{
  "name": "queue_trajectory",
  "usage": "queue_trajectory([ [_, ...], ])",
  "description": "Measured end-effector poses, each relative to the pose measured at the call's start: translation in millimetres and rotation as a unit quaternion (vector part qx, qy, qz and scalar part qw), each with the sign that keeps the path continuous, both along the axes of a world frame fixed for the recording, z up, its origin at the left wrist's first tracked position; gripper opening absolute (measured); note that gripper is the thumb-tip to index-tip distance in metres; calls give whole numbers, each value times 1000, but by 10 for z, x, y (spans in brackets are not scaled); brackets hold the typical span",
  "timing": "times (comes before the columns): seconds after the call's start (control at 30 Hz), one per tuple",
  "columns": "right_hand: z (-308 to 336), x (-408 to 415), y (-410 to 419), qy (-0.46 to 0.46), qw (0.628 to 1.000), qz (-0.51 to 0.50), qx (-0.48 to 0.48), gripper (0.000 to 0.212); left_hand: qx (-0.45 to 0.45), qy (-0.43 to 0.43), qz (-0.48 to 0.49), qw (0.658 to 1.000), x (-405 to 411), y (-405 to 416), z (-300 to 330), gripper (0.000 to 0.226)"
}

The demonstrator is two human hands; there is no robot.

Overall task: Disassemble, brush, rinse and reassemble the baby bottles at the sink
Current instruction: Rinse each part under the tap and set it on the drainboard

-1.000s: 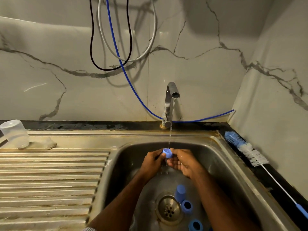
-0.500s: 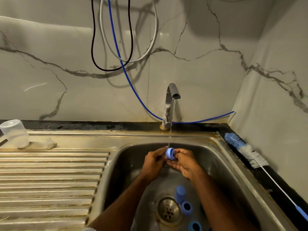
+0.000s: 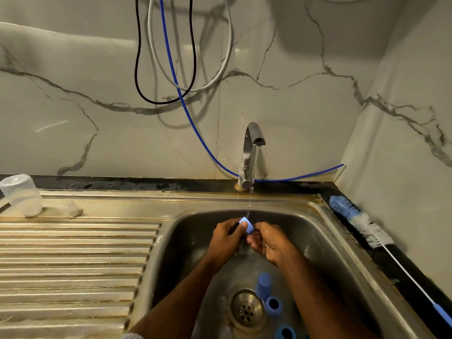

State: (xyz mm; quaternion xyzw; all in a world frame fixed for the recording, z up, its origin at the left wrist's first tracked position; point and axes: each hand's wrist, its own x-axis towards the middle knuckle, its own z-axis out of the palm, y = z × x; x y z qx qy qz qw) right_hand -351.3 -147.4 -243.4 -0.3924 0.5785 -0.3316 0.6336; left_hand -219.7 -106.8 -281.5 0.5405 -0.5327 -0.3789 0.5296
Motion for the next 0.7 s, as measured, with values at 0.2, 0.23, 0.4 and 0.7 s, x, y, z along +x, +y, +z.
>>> queue_trajectory([
  [0.2,5,10,36,55,998,5,-43,36,65,49,17,997,-51,0,61,44],
  [0.23,0,20,33,57,997,4,-53,35,78,58,19,995,-55,-2,58,43],
  [0.4,-13,60,20,27,995,10,-96,20,95,59,-5,994,-19,18,42,21],
  [0.7,-108,14,50,106,971,92,-194,24,91,-148,-34,984,119,44,-22,66],
])
